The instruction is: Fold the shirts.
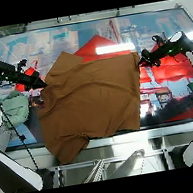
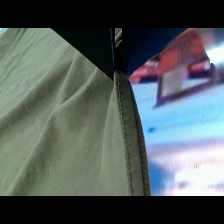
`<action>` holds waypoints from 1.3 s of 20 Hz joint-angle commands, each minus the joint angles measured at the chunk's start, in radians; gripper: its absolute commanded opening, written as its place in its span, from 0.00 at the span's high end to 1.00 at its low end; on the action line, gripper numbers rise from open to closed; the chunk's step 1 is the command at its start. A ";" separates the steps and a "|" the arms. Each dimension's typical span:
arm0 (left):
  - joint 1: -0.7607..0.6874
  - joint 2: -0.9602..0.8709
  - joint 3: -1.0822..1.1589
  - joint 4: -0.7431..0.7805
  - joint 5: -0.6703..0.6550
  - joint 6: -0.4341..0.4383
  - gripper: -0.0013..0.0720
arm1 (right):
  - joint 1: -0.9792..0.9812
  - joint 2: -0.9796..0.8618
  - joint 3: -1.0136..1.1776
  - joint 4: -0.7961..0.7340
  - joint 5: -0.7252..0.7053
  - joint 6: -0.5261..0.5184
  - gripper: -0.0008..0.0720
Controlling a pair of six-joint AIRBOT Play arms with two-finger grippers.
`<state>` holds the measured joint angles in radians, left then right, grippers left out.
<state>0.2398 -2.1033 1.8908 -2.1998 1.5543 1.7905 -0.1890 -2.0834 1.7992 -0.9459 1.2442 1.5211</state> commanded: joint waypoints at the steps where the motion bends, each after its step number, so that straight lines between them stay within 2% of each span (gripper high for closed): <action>1: 0.000 -0.001 0.001 0.001 0.018 0.000 0.95 | 0.002 0.025 0.001 -0.023 0.068 0.000 0.68; 4: 0.000 -0.001 0.001 0.001 0.024 0.000 0.95 | 0.007 0.074 -0.007 -0.042 0.119 -0.022 0.68; 6: 0.000 0.000 0.001 0.001 0.025 0.000 0.95 | 0.020 0.104 -0.026 -0.042 0.088 -0.048 0.67; 7: 0.000 0.000 0.001 0.001 0.024 0.001 0.95 | 0.028 0.103 -0.026 -0.040 0.071 -0.036 0.33; 8: 0.000 -0.001 0.001 0.001 0.024 0.001 0.95 | 0.035 0.094 -0.026 -0.037 0.053 -0.024 0.07; 9: 0.000 -0.001 0.001 0.000 0.024 0.001 0.95 | 0.043 0.084 -0.026 -0.041 0.036 0.000 0.10; 10: 0.000 0.000 0.001 0.001 0.024 0.001 0.95 | 0.047 0.068 -0.026 -0.042 0.032 0.038 0.18; 13: 0.000 -0.001 0.001 0.001 0.027 0.001 0.95 | 0.055 0.029 -0.026 -0.043 0.025 0.081 0.24; 14: 0.000 0.000 0.001 0.001 0.026 0.001 0.95 | 0.061 0.025 -0.026 -0.037 0.019 0.080 0.37; 16: 0.000 0.000 0.001 0.000 0.024 0.001 0.95 | 0.084 0.024 -0.026 -0.027 -0.002 0.079 0.41; 17: 0.000 0.000 0.002 0.000 0.024 0.001 0.95 | 0.094 0.026 -0.025 -0.006 -0.017 0.064 0.67; 18: 0.000 0.000 0.002 -0.003 0.024 0.001 0.95 | 0.101 0.029 -0.025 0.015 -0.028 0.054 0.86; 19: 0.000 0.002 0.002 -0.020 0.024 0.001 0.96 | 0.105 0.037 -0.025 0.043 -0.033 0.032 0.97; 22: 0.012 0.061 0.002 -0.207 0.022 0.087 0.96 | 0.103 0.126 -0.025 0.068 -0.033 -0.045 0.97; 26: 0.021 0.278 0.002 -0.320 0.029 0.222 0.96 | 0.071 0.416 -0.025 0.064 -0.013 -0.145 0.97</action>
<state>0.2546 -1.9511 1.8919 -2.4058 1.5749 1.9110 -0.1032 -1.8347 1.7733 -0.8917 1.2217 1.4563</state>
